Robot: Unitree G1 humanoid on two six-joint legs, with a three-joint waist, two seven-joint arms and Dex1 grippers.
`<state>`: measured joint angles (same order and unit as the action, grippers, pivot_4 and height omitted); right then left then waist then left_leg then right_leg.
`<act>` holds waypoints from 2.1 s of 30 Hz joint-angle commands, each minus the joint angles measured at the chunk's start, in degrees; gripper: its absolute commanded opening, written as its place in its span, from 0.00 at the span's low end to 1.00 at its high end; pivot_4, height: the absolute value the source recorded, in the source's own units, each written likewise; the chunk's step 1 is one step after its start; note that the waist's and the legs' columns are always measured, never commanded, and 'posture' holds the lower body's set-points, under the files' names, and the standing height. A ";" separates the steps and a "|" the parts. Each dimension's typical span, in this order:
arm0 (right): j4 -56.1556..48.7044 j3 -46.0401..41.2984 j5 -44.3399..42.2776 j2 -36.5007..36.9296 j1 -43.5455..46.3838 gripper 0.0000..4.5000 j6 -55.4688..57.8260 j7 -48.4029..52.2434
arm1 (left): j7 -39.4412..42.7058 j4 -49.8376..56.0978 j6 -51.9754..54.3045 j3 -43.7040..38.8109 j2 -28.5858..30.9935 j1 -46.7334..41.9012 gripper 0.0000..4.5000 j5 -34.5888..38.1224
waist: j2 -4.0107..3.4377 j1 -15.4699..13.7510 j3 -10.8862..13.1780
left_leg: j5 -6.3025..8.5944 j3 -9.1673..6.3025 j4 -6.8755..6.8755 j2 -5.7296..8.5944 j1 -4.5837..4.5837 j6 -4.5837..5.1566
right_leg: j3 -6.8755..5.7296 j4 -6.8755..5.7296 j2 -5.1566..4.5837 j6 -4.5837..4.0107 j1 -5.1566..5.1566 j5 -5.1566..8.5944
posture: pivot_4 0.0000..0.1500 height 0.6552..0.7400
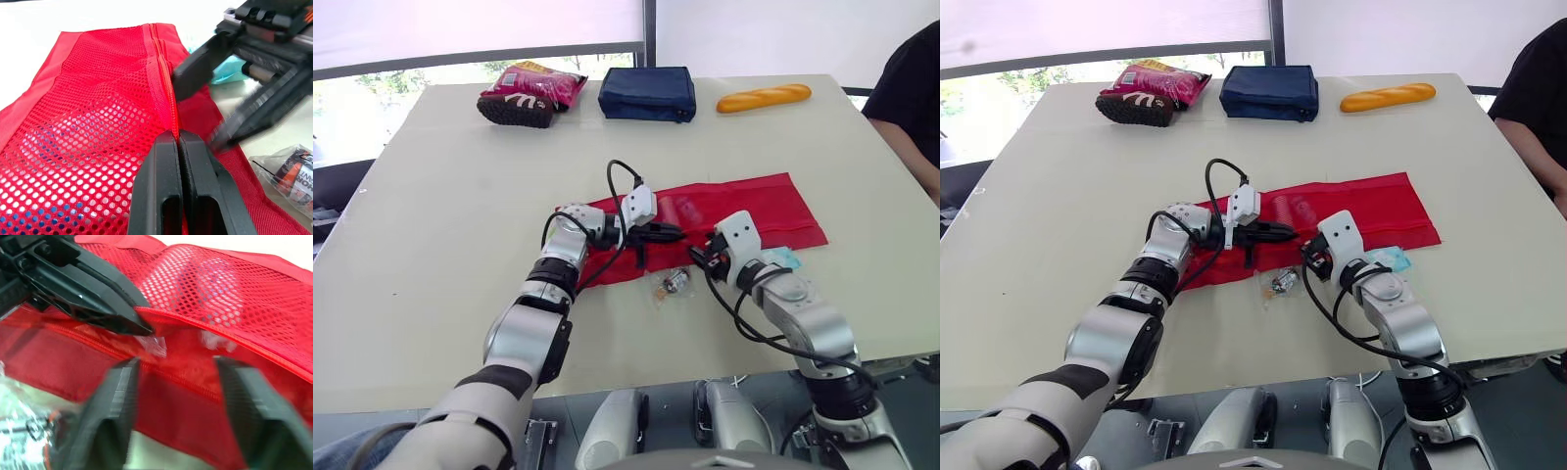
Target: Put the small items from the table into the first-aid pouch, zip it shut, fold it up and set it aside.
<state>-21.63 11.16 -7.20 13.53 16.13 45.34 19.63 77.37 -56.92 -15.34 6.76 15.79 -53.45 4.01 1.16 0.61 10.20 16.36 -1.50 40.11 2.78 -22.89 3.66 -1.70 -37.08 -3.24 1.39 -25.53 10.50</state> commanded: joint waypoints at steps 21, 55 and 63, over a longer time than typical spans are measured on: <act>7.41 0.92 2.36 -2.57 5.59 0.01 -10.12 0.82 | -0.03 0.12 -0.91 -0.55 -0.06 -1.17 0.00 0.29 | 0.00 -0.02 0.00 | 0.00 0.00 -0.01 0.01 -0.02 0.00 | 0.03 0.04 -0.02 -0.01 -0.01 0.00 | 1.00 1.00; -10.73 -81.00 -46.92 43.65 -47.69 0.99 -9.16 59.49 | 0.82 -7.99 -5.05 -0.51 2.02 -3.30 0.00 -1.65 | 0.00 -1.61 0.01 | 0.24 0.04 0.04 -0.23 0.17 0.40 | -0.01 0.37 -0.33 0.14 0.40 -0.03 | 1.00 1.00; -13.65 -69.38 -43.53 43.32 -41.90 0.99 -12.97 55.08 | 0.83 -8.72 -5.52 -0.44 1.73 -3.97 0.00 -2.30 | 0.03 -1.58 0.01 | 0.25 0.03 0.06 -0.22 0.16 0.41 | -0.03 0.37 -0.36 0.14 0.40 -0.03 | 1.00 1.00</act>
<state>-33.66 -61.92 -52.12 57.12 -27.40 34.85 76.77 78.25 -65.54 -20.13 6.75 17.47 -56.17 2.01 1.19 -0.97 10.21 16.61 -1.46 40.17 2.57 -22.73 4.07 -1.73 -36.71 -3.62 1.53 -25.14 10.46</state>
